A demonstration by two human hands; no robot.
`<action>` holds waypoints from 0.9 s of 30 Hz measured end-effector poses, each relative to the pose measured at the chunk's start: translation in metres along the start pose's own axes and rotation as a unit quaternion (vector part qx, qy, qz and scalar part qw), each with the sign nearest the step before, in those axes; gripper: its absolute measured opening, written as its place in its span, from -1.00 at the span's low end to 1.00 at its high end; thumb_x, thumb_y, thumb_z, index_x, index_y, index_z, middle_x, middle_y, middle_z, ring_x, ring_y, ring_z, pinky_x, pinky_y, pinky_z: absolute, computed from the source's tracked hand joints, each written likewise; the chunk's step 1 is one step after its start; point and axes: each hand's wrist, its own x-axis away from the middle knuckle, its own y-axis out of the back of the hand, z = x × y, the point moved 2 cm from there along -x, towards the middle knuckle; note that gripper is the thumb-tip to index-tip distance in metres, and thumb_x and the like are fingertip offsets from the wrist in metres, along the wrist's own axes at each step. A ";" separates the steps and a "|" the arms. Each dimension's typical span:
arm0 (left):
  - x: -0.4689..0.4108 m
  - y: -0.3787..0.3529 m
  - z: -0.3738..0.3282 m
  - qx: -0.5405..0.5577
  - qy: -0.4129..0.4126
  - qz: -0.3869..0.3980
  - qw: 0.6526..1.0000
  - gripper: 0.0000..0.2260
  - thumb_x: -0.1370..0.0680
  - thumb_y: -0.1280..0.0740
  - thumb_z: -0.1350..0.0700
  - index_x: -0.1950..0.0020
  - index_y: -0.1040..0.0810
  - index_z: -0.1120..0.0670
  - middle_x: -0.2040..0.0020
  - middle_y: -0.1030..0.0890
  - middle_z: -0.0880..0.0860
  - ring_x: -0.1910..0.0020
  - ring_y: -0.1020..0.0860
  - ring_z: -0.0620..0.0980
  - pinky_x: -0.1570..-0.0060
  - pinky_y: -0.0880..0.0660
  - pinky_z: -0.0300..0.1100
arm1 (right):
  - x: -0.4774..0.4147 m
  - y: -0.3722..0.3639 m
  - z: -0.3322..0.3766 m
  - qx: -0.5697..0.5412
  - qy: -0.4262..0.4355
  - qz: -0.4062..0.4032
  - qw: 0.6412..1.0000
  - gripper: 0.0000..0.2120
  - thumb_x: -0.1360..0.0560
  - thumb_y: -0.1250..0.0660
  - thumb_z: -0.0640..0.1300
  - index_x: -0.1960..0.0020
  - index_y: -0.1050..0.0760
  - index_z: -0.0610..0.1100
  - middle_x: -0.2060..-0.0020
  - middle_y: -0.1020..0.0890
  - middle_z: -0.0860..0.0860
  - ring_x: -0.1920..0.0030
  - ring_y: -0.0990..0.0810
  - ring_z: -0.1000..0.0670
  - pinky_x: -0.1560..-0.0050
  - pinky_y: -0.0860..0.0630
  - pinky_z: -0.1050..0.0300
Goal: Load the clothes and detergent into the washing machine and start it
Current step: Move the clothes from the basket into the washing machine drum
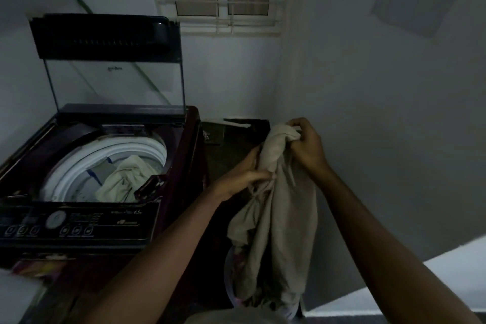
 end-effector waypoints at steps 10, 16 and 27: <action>-0.016 0.018 -0.028 0.139 -0.013 -0.380 0.914 -0.78 -0.44 -0.50 0.20 -0.02 -0.59 -0.02 -0.03 -0.65 0.03 -0.03 -0.62 0.02 -0.02 -0.58 -0.11 | 0.005 -0.002 0.022 -0.179 -0.027 0.142 0.973 -0.44 -0.40 -0.45 -0.38 -0.34 -0.38 -0.17 -0.13 -0.56 0.02 -0.12 -0.55 0.10 -0.16 -0.53 0.20; -0.024 0.028 -0.064 0.282 -0.071 -0.348 0.891 -0.66 -0.48 -0.48 0.18 -0.24 -0.59 0.13 -0.13 -0.66 0.08 -0.10 -0.62 0.04 -0.11 -0.57 -0.12 | 0.060 -0.030 -0.051 -0.118 -0.127 0.193 0.966 -0.02 -0.20 -0.63 -0.02 -0.49 -0.19 -0.01 -0.32 -0.42 0.19 -0.24 -0.47 0.22 -0.18 -0.49 0.25; -0.008 0.079 -0.046 0.040 -0.110 -0.429 0.895 -0.58 -0.46 -0.47 0.12 -0.30 -0.52 0.08 -0.19 -0.61 0.02 -0.17 -0.58 0.02 -0.15 -0.52 -0.13 | 0.063 -0.013 -0.082 -0.099 -0.157 -0.034 0.982 -0.80 -0.56 -0.21 -0.35 -0.08 -0.54 -0.16 -0.03 -0.61 -0.15 0.05 -0.57 -0.04 0.30 -0.44 0.44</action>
